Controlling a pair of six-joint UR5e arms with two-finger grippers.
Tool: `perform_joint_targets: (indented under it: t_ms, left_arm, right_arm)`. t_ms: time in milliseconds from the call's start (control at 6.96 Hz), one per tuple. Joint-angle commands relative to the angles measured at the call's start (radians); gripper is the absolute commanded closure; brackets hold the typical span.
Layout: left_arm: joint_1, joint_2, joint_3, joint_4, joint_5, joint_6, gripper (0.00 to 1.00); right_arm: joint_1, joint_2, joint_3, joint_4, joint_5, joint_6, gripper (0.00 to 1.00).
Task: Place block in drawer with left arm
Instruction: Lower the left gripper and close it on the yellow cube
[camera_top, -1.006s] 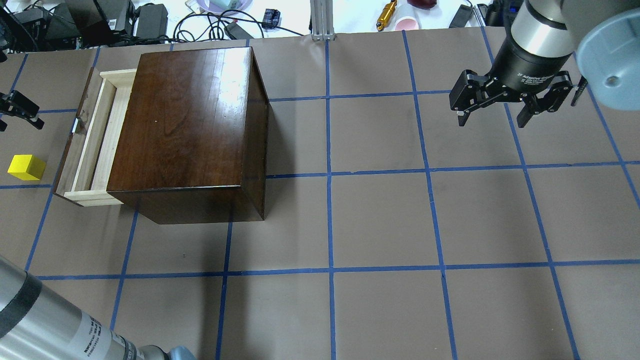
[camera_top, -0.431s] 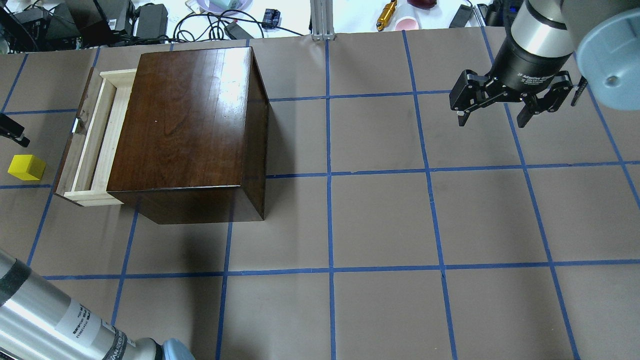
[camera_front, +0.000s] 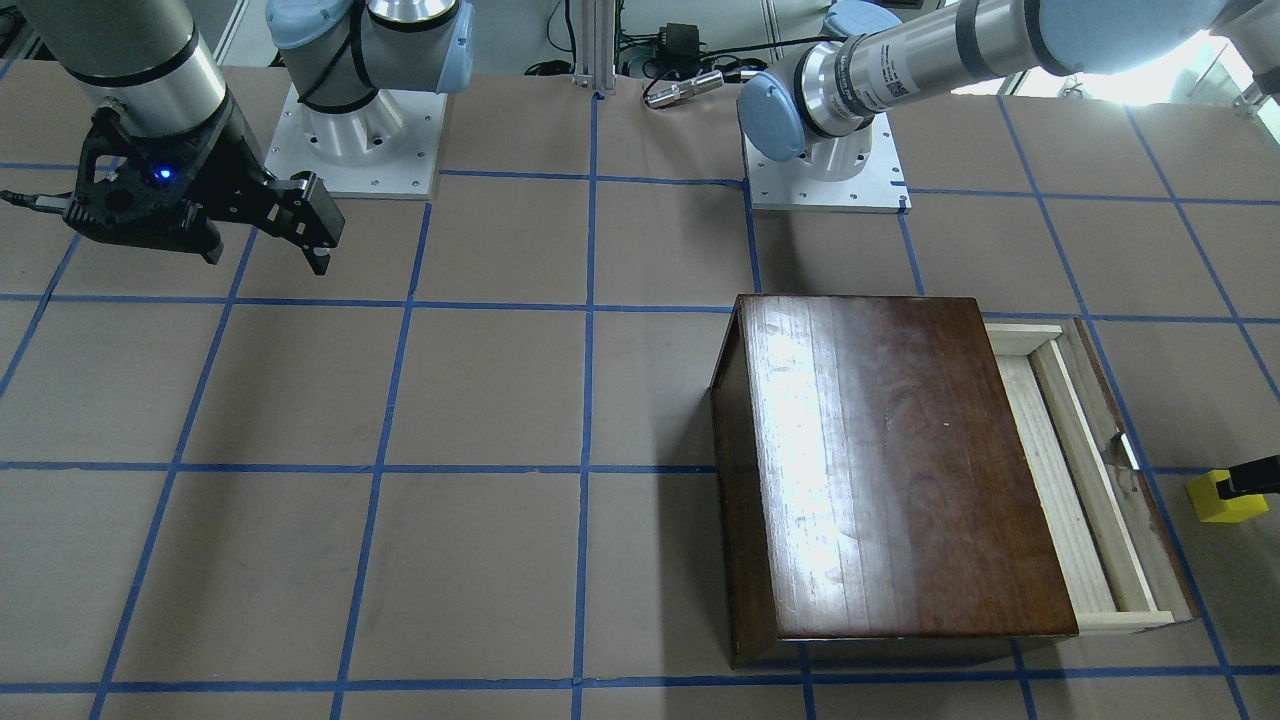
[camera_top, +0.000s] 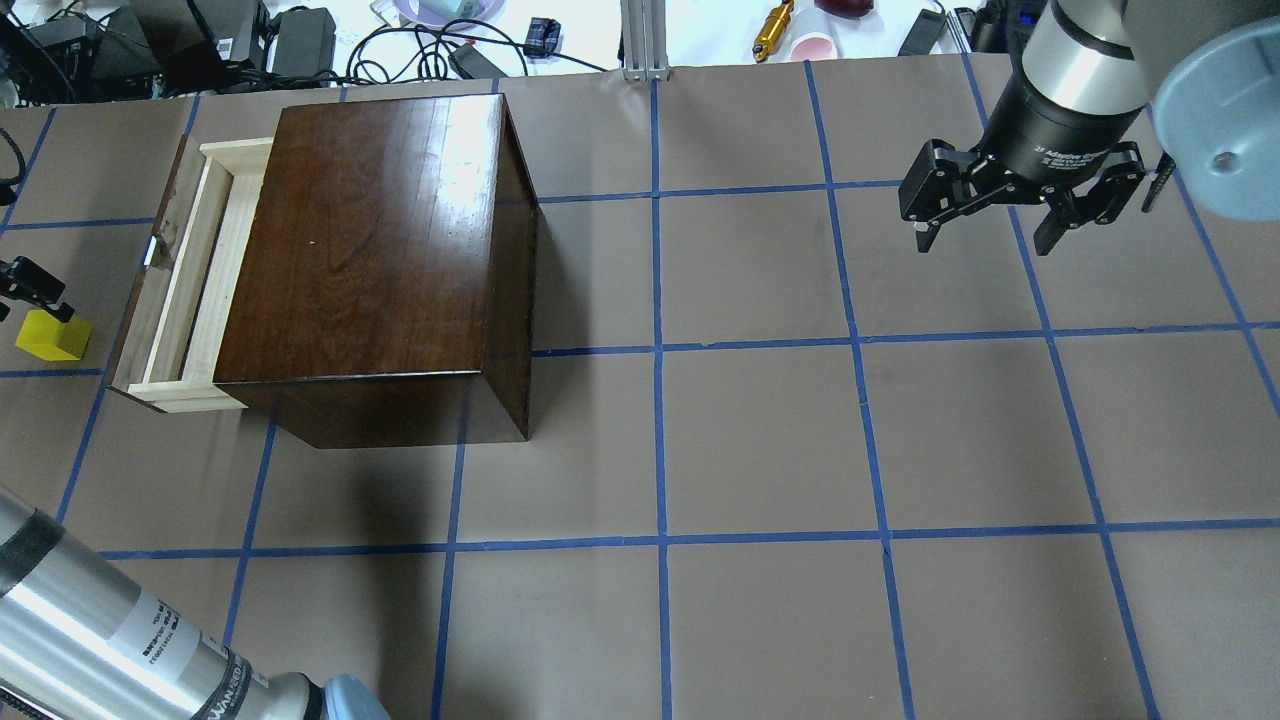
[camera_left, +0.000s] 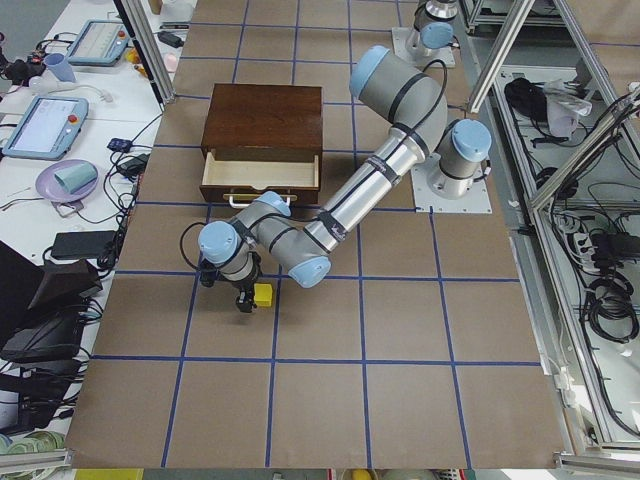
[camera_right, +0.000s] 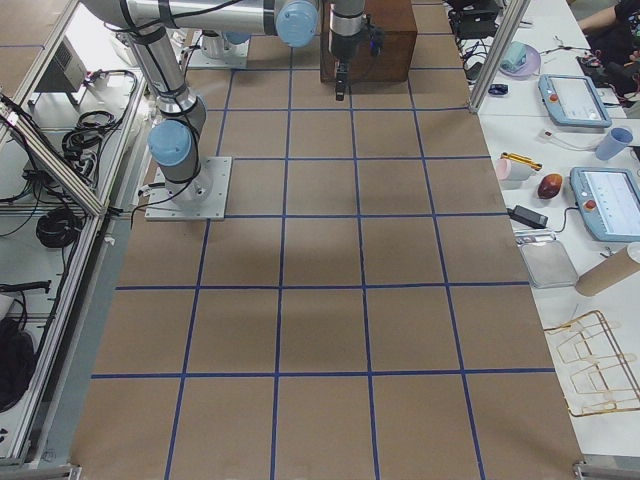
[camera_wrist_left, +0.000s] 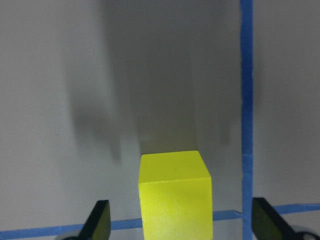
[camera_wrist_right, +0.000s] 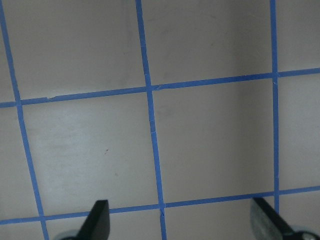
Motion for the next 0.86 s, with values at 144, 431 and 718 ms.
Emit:
perform_joint_targets:
  t_ms: [144,431,718]
  left_arm:
    - [0.001,-0.018,-0.013,0.007,-0.001,-0.001,0.02]
    - [0.003,-0.018,-0.015,0.01,-0.001,0.026,0.22]
    - [0.003,-0.019,-0.015,0.027,-0.001,0.069,0.63]
  right_arm:
    - [0.0,0.0,0.0,0.0,0.0,0.0,0.0]
    - [0.0,0.0,0.0,0.0,0.0,0.0,0.0]
    - [0.0,0.0,0.0,0.0,0.0,0.0,0.0]
